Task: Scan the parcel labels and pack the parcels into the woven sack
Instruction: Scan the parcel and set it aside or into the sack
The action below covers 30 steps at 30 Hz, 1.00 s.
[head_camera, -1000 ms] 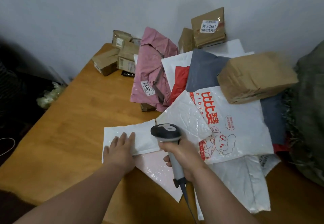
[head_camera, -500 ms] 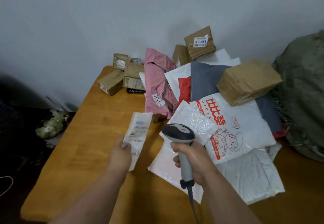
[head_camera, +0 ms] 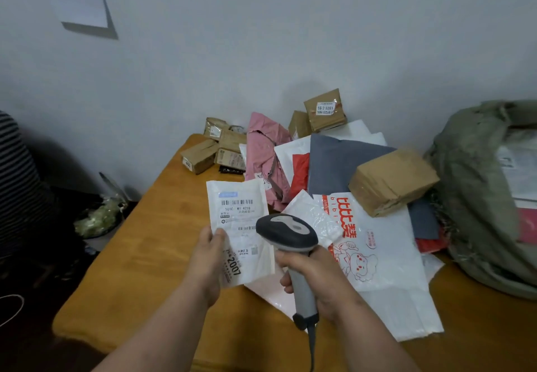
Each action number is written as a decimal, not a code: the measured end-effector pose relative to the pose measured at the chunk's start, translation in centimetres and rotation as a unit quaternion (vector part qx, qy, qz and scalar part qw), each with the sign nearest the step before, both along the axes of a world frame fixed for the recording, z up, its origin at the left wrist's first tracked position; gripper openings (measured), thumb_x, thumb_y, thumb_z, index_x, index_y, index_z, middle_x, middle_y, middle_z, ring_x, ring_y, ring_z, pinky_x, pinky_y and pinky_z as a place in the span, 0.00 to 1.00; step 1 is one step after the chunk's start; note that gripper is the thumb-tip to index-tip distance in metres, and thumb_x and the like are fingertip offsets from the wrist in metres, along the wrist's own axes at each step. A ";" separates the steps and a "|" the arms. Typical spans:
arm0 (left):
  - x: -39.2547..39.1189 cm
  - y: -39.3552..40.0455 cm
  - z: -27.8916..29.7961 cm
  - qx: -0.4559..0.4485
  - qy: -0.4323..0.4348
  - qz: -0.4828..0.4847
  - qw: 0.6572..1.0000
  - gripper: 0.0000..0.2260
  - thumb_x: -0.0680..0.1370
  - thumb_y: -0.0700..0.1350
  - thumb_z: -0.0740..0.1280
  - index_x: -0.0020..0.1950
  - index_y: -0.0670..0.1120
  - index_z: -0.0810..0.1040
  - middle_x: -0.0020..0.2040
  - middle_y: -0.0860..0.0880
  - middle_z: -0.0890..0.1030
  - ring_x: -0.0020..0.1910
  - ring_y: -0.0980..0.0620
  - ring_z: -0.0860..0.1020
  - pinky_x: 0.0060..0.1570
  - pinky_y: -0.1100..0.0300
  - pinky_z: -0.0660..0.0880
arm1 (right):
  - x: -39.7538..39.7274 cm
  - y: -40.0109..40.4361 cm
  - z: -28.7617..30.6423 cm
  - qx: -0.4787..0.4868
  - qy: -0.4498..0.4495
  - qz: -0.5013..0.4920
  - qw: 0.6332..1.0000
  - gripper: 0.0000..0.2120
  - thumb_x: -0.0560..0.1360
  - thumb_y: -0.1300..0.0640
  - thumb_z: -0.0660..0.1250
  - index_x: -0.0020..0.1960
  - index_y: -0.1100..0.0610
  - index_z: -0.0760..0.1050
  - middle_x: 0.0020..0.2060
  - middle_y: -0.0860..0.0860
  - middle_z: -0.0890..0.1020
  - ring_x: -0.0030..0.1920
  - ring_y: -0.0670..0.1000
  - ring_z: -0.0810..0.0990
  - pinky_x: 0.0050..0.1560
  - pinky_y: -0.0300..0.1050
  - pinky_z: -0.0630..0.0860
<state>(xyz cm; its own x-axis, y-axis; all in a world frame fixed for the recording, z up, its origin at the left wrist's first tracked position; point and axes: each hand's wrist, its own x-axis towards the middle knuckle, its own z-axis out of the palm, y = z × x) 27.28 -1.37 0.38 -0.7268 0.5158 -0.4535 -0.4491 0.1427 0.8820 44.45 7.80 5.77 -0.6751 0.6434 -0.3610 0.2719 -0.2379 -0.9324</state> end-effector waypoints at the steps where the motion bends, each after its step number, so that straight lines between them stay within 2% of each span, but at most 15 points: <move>1: 0.7 0.1 0.2 0.003 0.004 0.000 1.000 0.07 0.85 0.51 0.58 0.54 0.59 0.76 0.50 0.47 0.85 0.45 0.42 0.84 0.43 0.39 0.81 | 0.7 -0.1 0.2 0.005 0.000 0.005 1.000 0.09 0.73 0.57 0.75 0.53 0.54 0.81 0.32 0.52 0.83 0.35 0.49 0.83 0.37 0.41 0.79; 6: 3.7 0.5 0.4 -0.007 0.021 -0.002 1.000 0.11 0.84 0.52 0.58 0.47 0.61 0.77 0.50 0.47 0.85 0.49 0.39 0.83 0.51 0.36 0.78 | 3.6 -0.3 0.8 0.006 0.023 -0.003 1.000 0.06 0.74 0.60 0.74 0.50 0.54 0.81 0.30 0.51 0.83 0.33 0.49 0.81 0.35 0.41 0.79; 10: 5.7 0.8 0.4 -0.006 0.012 0.006 1.000 0.11 0.85 0.52 0.57 0.48 0.60 0.78 0.50 0.47 0.85 0.50 0.39 0.82 0.52 0.38 0.78 | 5.7 -0.1 1.1 -0.011 0.039 -0.021 0.999 0.14 0.67 0.55 0.76 0.50 0.56 0.82 0.32 0.52 0.82 0.32 0.50 0.81 0.34 0.42 0.78; 13: 6.8 1.0 0.3 -0.006 0.004 0.007 1.000 0.12 0.85 0.52 0.57 0.47 0.61 0.79 0.50 0.48 0.85 0.50 0.39 0.83 0.54 0.36 0.77 | 7.2 0.2 0.6 -0.030 0.028 -0.039 0.998 0.09 0.71 0.59 0.76 0.50 0.59 0.81 0.36 0.55 0.81 0.31 0.51 0.80 0.34 0.45 0.78; 17: 7.9 1.2 0.1 -0.011 0.007 0.008 1.000 0.12 0.84 0.53 0.57 0.49 0.62 0.79 0.49 0.49 0.86 0.49 0.41 0.83 0.51 0.38 0.78 | 8.5 0.3 0.1 -0.032 0.018 -0.015 0.999 0.13 0.64 0.53 0.75 0.45 0.58 0.80 0.35 0.55 0.80 0.32 0.52 0.79 0.35 0.47 0.77; 19: 8.5 1.4 0.0 -0.015 0.008 0.006 1.000 0.13 0.84 0.53 0.57 0.47 0.64 0.79 0.48 0.49 0.86 0.48 0.42 0.83 0.49 0.41 0.79 | 8.9 0.4 0.0 -0.030 0.014 -0.013 0.999 0.13 0.63 0.52 0.75 0.44 0.58 0.81 0.35 0.55 0.80 0.33 0.51 0.80 0.36 0.46 0.77; 22: 9.2 1.8 -0.3 -0.018 0.009 0.005 1.000 0.11 0.84 0.53 0.57 0.51 0.62 0.79 0.49 0.49 0.85 0.49 0.41 0.83 0.47 0.43 0.78 | 9.6 0.7 -0.2 -0.034 0.012 -0.017 0.999 0.15 0.63 0.51 0.75 0.46 0.58 0.81 0.35 0.54 0.81 0.33 0.51 0.80 0.36 0.46 0.77; 26: 9.9 2.4 -0.4 -0.017 0.013 0.010 1.000 0.12 0.84 0.53 0.57 0.48 0.62 0.79 0.47 0.50 0.86 0.47 0.43 0.83 0.43 0.47 0.77 | 10.5 1.1 -0.3 -0.039 0.006 -0.023 0.999 0.11 0.68 0.54 0.76 0.46 0.58 0.81 0.34 0.54 0.81 0.31 0.50 0.80 0.34 0.43 0.78; 30: 10.4 2.8 -0.3 -0.013 0.011 0.014 1.000 0.10 0.85 0.52 0.57 0.51 0.60 0.79 0.47 0.50 0.85 0.46 0.44 0.82 0.43 0.48 0.77 | 11.0 1.6 -0.6 -0.035 -0.010 -0.029 0.999 0.06 0.73 0.57 0.75 0.47 0.58 0.81 0.32 0.51 0.82 0.31 0.48 0.81 0.34 0.42 0.79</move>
<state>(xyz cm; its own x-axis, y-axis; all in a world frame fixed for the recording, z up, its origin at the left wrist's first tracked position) 37.71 1.43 0.12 -0.7508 0.4833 -0.4503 -0.4340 0.1530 0.8878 55.47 9.39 5.13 -0.6303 0.6536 -0.4190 0.2742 -0.3174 -0.9078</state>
